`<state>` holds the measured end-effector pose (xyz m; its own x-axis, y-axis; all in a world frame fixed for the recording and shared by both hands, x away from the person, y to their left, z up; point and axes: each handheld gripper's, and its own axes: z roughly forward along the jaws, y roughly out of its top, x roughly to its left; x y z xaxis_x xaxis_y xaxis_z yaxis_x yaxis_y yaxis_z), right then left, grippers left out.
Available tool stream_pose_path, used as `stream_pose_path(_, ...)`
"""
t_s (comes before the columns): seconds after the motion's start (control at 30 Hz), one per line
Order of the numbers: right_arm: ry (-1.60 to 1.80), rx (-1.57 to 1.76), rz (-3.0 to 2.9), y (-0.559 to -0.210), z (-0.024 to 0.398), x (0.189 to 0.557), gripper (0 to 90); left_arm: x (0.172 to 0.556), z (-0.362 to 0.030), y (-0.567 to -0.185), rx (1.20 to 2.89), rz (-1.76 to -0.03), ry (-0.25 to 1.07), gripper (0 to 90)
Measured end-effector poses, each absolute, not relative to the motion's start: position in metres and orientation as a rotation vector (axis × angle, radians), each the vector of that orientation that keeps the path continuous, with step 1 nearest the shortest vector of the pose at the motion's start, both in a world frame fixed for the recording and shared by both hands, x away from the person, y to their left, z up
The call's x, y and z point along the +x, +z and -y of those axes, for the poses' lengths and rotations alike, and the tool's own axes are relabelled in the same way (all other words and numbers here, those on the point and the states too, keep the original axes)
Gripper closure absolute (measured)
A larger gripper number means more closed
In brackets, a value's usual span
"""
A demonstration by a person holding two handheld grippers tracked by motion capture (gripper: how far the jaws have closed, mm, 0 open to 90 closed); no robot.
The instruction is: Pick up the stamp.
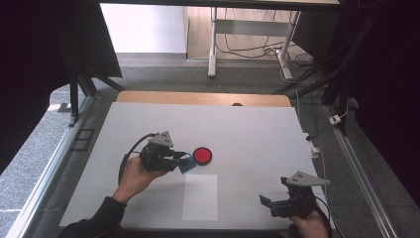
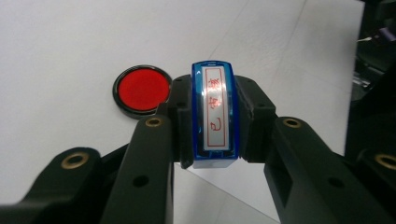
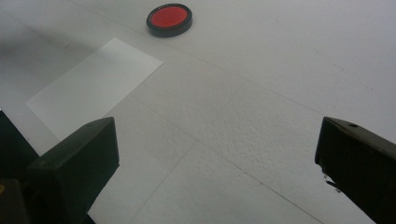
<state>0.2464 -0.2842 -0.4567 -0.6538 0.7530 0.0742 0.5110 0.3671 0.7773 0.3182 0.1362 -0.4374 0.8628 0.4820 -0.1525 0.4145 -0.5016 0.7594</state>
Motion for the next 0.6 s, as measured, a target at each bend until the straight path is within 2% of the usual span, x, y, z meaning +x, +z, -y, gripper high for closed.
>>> stream_pose_path(0.6,1.166,1.113,-2.338,-0.457,0.284,0.246,0.0,0.303,-0.141,-0.428,2.065,-0.505,0.024,70.5)
